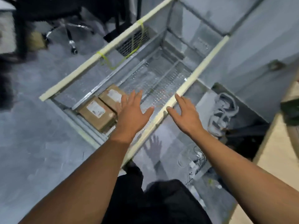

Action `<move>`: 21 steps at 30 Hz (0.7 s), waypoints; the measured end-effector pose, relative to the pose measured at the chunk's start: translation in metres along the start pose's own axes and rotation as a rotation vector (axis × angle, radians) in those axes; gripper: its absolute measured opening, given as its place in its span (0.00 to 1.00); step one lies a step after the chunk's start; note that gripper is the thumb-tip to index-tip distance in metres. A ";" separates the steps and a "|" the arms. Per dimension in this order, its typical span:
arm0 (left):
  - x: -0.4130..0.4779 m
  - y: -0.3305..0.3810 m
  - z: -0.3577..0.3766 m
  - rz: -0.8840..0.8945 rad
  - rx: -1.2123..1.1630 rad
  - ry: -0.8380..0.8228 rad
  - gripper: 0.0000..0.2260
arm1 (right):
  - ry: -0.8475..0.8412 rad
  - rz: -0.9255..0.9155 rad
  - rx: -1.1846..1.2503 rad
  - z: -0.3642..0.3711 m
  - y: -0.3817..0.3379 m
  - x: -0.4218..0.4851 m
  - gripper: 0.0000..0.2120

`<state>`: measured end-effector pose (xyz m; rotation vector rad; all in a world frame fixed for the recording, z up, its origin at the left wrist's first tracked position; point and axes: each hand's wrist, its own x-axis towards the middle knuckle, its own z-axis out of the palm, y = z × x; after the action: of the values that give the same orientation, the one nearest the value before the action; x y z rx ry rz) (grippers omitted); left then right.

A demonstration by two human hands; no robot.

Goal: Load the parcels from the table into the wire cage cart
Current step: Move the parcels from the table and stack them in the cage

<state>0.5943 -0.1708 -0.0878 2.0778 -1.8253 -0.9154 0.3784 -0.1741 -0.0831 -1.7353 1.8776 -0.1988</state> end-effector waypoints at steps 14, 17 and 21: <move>-0.165 0.289 0.100 0.651 0.113 -0.127 0.36 | 0.635 0.449 0.213 -0.163 0.202 -0.287 0.38; -0.202 0.346 0.120 0.792 0.100 -0.186 0.37 | 0.772 0.546 0.226 -0.190 0.234 -0.351 0.37; -0.232 0.408 0.137 0.973 0.080 -0.247 0.38 | 0.949 0.691 0.283 -0.216 0.260 -0.405 0.33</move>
<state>0.1767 0.0002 0.0993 0.8578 -2.5968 -0.8074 0.0441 0.1928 0.0947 -0.7236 2.7894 -1.0831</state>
